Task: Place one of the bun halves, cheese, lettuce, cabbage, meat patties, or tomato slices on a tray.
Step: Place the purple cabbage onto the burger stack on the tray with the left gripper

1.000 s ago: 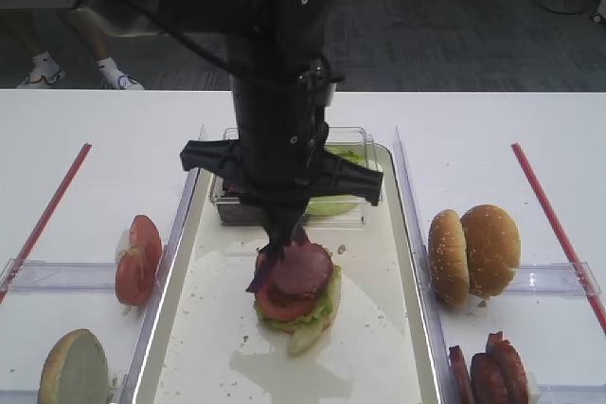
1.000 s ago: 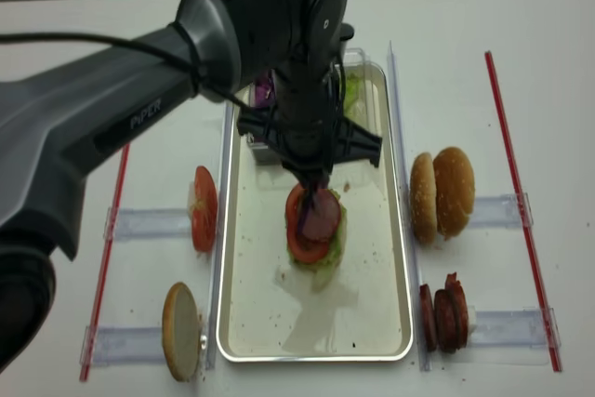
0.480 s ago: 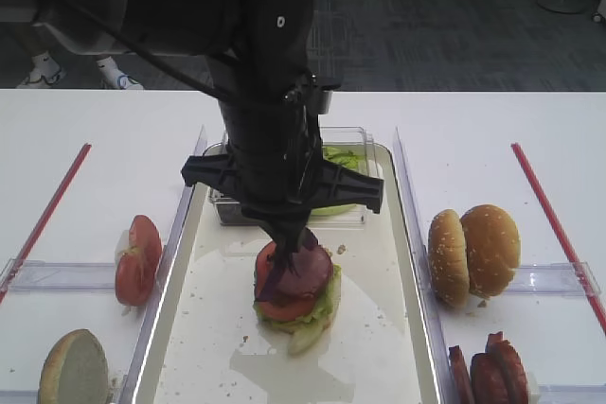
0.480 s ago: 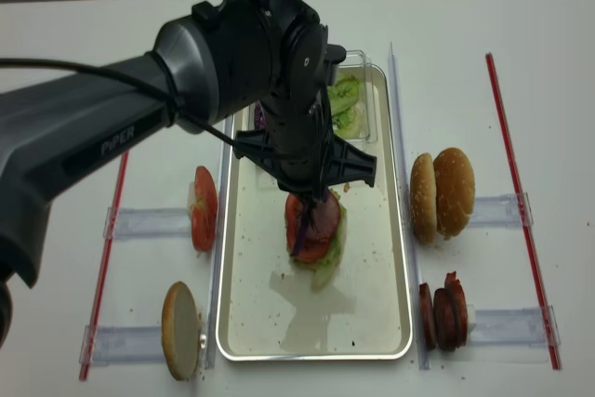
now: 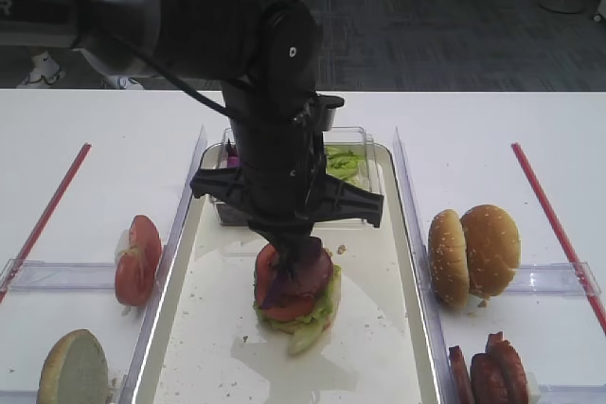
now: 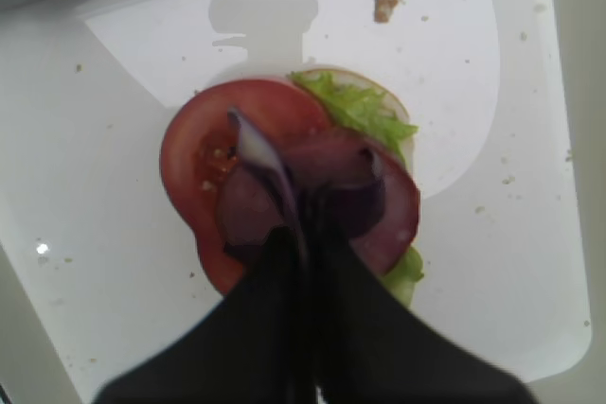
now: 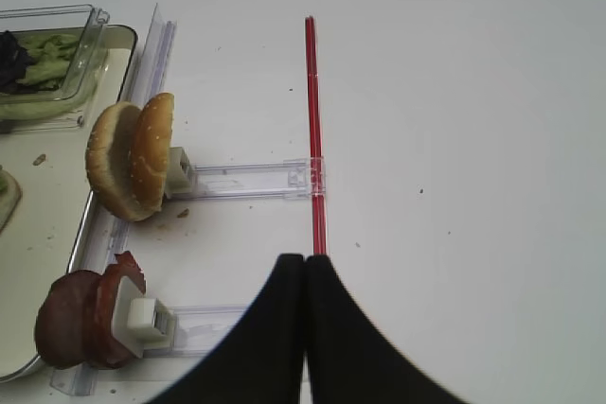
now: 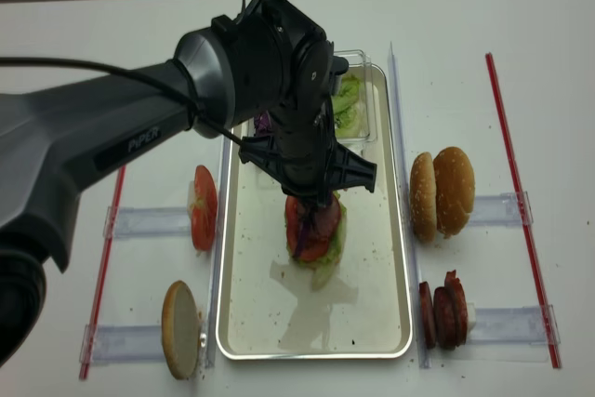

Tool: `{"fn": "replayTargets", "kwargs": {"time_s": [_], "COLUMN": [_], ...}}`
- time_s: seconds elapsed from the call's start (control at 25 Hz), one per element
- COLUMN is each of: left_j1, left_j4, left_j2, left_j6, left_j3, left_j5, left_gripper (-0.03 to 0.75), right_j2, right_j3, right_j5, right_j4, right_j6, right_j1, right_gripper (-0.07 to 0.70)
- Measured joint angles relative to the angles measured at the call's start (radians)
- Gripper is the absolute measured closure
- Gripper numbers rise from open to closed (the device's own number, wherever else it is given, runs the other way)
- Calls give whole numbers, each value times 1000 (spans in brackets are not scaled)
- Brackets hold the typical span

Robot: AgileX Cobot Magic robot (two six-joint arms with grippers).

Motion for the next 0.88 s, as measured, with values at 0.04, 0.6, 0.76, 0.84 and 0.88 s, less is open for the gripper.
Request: {"fn": "replayTargets", "kwargs": {"time_s": [0.04,0.6,0.76,0.84,0.88], "left_j1": [0,0,0,0,0], "left_j4": [0,4,8,11,14], "left_j2": [1,15,15,15,15], "left_j6": [0,0,6,6,6], "left_j3": [0,0,0,0,0], "left_j5": [-4,-26,-25,-25,-25], "left_gripper": [700,701,701,701,699], "right_j2": [0,0,0,0,0], "right_j3": [0,0,0,0,0], "right_j5": [0,0,0,0,0], "right_j4": [0,0,0,0,0], "right_j6": [0,0,0,0,0], "right_j1": [0,0,0,0,0], "right_gripper": [595,595,595,595,595]}}
